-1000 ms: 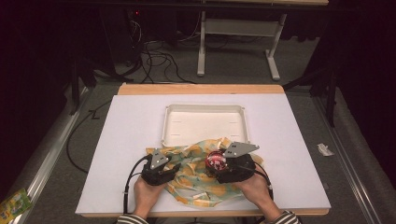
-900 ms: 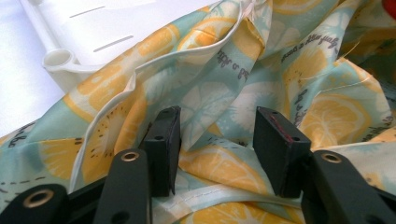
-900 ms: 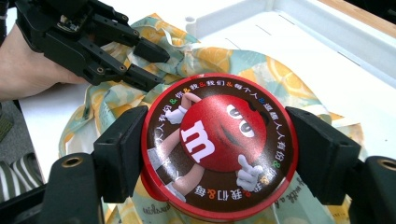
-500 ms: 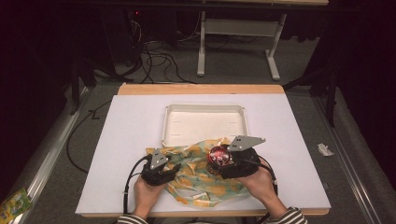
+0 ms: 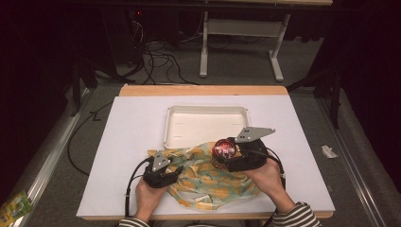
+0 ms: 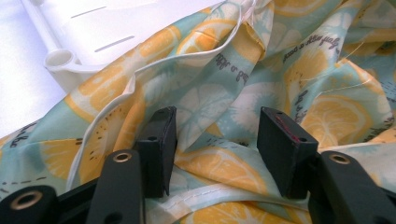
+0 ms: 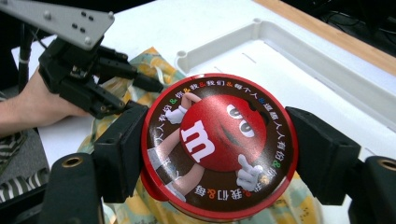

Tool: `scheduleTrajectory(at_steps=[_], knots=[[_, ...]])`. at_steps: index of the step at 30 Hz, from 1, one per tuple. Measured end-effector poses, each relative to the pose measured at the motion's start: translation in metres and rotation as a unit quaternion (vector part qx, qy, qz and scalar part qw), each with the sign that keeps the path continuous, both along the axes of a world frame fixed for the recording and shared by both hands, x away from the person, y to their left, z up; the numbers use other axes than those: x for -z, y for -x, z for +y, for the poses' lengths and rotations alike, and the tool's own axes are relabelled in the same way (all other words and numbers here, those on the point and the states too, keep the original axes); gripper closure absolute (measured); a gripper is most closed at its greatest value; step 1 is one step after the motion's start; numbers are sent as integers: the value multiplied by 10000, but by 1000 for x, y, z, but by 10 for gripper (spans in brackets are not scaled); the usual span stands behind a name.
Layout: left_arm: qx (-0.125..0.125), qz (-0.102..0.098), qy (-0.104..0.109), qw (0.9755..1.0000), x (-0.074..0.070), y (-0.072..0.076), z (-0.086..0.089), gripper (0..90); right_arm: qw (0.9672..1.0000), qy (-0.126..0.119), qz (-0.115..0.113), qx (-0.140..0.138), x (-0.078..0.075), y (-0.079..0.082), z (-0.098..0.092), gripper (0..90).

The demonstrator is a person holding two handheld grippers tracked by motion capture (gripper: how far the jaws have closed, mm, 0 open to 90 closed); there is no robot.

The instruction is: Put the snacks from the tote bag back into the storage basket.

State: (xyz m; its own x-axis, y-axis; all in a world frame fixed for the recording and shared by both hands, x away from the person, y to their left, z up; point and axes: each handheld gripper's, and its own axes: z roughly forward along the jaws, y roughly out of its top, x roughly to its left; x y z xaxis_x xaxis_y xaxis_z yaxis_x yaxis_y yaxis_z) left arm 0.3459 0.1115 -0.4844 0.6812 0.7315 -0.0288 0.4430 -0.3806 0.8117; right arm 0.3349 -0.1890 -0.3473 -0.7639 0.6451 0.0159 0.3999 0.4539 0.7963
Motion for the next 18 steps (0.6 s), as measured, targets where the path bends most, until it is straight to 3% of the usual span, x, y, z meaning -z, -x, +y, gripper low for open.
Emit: scheduleTrajectory(at_steps=[18], knots=[[15, -8, -26, 10000, 0, 0, 1, 476, 9998, 18, 111, 165, -10, -25, -10, 262]])
